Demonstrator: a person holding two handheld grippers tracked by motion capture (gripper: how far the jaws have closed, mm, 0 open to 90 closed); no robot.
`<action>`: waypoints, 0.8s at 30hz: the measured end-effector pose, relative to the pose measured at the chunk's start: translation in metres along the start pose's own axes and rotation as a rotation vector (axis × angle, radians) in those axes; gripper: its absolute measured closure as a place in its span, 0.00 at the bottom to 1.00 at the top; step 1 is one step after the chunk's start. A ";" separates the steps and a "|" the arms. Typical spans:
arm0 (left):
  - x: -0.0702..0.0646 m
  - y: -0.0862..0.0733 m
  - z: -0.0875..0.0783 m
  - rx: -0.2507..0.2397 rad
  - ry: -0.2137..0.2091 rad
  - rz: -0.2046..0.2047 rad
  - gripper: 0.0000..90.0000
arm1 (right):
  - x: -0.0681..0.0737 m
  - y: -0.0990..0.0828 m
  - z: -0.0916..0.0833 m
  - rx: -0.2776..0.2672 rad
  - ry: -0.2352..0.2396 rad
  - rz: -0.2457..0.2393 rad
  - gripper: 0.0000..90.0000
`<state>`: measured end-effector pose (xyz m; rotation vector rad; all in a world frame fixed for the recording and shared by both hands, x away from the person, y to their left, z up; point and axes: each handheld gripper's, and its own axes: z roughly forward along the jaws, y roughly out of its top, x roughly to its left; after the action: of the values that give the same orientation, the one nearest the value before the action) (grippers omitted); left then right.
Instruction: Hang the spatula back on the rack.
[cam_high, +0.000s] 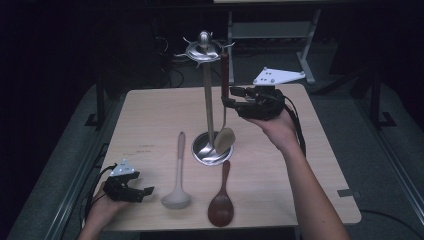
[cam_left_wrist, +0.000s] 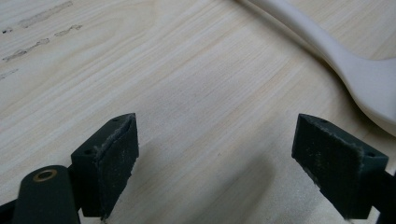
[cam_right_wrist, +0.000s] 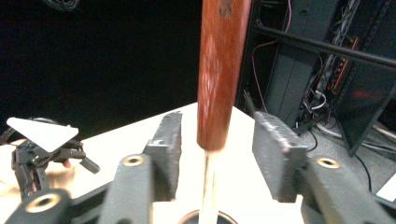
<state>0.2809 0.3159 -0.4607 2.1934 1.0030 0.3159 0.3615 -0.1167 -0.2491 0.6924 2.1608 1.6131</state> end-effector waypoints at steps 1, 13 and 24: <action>0.000 0.000 0.000 0.002 0.001 0.002 0.16 | 0.000 -0.002 -0.001 0.008 -0.002 0.004 0.54; -0.001 -0.001 0.001 0.008 0.003 -0.007 0.16 | -0.011 -0.062 -0.016 0.100 -0.025 0.055 0.41; -0.001 0.001 -0.004 0.003 -0.003 -0.023 0.24 | -0.016 -0.120 -0.036 0.163 -0.056 0.114 0.40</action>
<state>0.2786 0.3169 -0.4572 2.1829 1.0267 0.3007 0.3344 -0.1811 -0.3537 0.9140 2.2667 1.4638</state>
